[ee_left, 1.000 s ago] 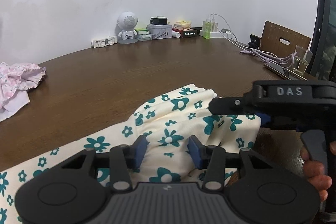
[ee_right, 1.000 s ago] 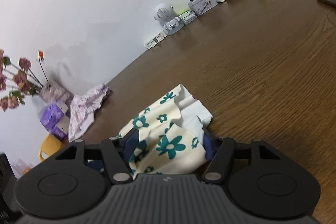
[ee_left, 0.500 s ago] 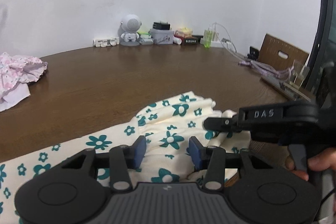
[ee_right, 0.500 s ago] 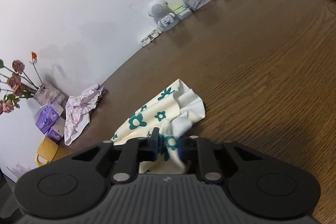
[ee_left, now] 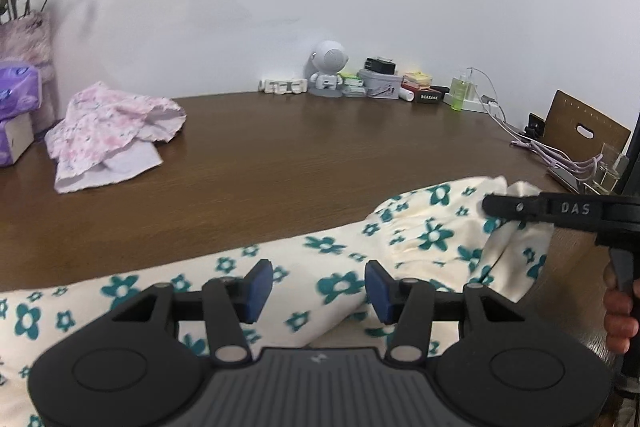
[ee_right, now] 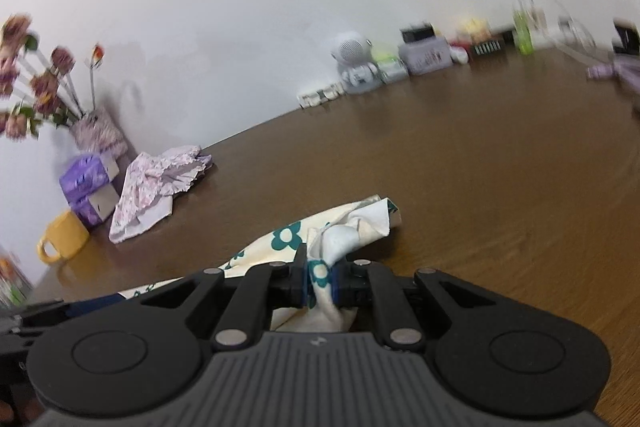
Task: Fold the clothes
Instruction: 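Lift the strip end with the right gripper toward the left gripper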
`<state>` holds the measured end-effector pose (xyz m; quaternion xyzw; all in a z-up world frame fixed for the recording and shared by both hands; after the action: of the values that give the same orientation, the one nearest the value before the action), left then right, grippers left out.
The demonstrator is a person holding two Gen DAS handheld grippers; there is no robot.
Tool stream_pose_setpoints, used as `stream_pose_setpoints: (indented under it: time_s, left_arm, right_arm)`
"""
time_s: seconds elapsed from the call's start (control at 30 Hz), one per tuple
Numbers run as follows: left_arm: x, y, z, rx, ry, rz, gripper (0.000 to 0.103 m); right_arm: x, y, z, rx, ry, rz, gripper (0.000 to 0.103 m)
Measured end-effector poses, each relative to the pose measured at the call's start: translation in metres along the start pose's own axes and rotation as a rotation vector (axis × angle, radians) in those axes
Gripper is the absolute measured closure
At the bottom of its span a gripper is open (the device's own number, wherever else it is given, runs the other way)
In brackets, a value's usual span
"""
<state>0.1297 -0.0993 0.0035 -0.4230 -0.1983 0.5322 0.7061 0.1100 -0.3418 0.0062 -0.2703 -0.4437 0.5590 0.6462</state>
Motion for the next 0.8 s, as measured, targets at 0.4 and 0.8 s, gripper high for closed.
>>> stream_pose_setpoints:
  time_s: [0.4, 0.8]
  left_arm:
    - [-0.005, 0.011, -0.009, 0.056, 0.074, -0.027, 0.060]
    - [0.010, 0.015, 0.011, 0.020, 0.062, -0.008, 0.056]
  right_arm:
    - [0.051, -0.017, 0.014, -0.057, 0.013, 0.225, 0.094]
    - [0.114, -0.016, 0.021, -0.073, -0.043, 0.460, 0.094]
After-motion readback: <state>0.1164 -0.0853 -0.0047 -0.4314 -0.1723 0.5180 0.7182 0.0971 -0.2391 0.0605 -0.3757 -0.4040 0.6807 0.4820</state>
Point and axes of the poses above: each gripper's, at about its wrist camera, not at the fingertips, and z roughly against the way its jaws point, x to its left, y to its underside, the point moved 5 cm from there along -z, roughly the way its jaws point, and after that the axes turned 4 degrees about z, right-handed, at the moved point
